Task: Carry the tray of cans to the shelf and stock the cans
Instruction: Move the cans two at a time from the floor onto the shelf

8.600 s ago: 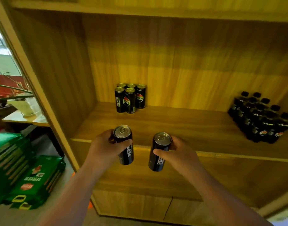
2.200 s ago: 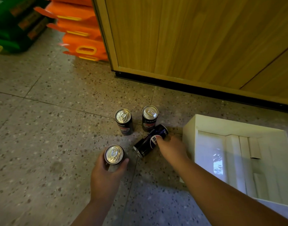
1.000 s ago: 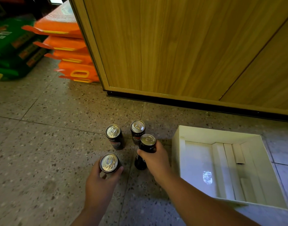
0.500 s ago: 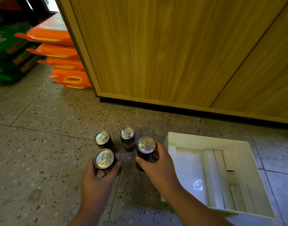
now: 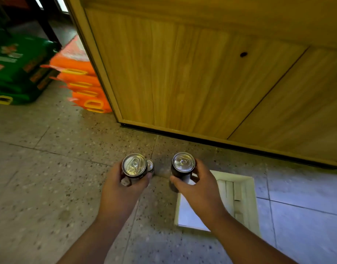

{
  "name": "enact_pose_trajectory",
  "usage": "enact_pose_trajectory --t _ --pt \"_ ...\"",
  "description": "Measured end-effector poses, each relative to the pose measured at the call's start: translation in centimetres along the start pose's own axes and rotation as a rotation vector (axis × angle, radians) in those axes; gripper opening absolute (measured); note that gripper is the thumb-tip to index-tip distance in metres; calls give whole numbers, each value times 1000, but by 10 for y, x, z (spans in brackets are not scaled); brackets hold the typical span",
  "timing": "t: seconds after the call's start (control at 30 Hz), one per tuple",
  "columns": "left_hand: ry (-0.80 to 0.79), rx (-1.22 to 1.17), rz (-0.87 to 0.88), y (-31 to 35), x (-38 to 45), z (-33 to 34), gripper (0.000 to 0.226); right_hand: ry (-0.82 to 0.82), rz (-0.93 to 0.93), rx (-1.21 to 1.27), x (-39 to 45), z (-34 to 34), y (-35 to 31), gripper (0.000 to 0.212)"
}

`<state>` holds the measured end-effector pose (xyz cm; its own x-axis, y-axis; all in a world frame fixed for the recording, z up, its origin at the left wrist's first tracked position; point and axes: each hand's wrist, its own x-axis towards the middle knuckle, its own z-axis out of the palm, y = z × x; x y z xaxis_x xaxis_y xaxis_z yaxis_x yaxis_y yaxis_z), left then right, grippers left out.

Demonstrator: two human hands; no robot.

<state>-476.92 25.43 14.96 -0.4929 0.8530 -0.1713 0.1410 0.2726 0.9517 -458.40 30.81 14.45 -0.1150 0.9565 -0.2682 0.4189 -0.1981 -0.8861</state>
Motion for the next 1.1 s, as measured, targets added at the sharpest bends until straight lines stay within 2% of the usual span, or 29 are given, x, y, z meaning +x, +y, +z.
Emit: enact_pose_trajectory --t 0.17,0.3,0.43,0.63,0.87,1.1 --pt "-53 -4 28 144 -26 -24 49 62 -29 4 -31 -67 -127 62" --pt "-92 0 49 282 -57 -46 52 70 -61 -11 -72 -132 -244 63" --pt "-118 20 75 426 -84 -69 51 78 -139 -36 -113 -204 -371 51" --pt "-141 -47 116 615 -129 -86 48 96 -204 -21 -163 -306 -526 61" --pt "-100 -11 153 751 -175 -104 57 99 -293 36 -211 -398 -634 62" --pt "-85 -19 177 822 -180 -105 62 101 -359 71 -212 -447 -687 64"
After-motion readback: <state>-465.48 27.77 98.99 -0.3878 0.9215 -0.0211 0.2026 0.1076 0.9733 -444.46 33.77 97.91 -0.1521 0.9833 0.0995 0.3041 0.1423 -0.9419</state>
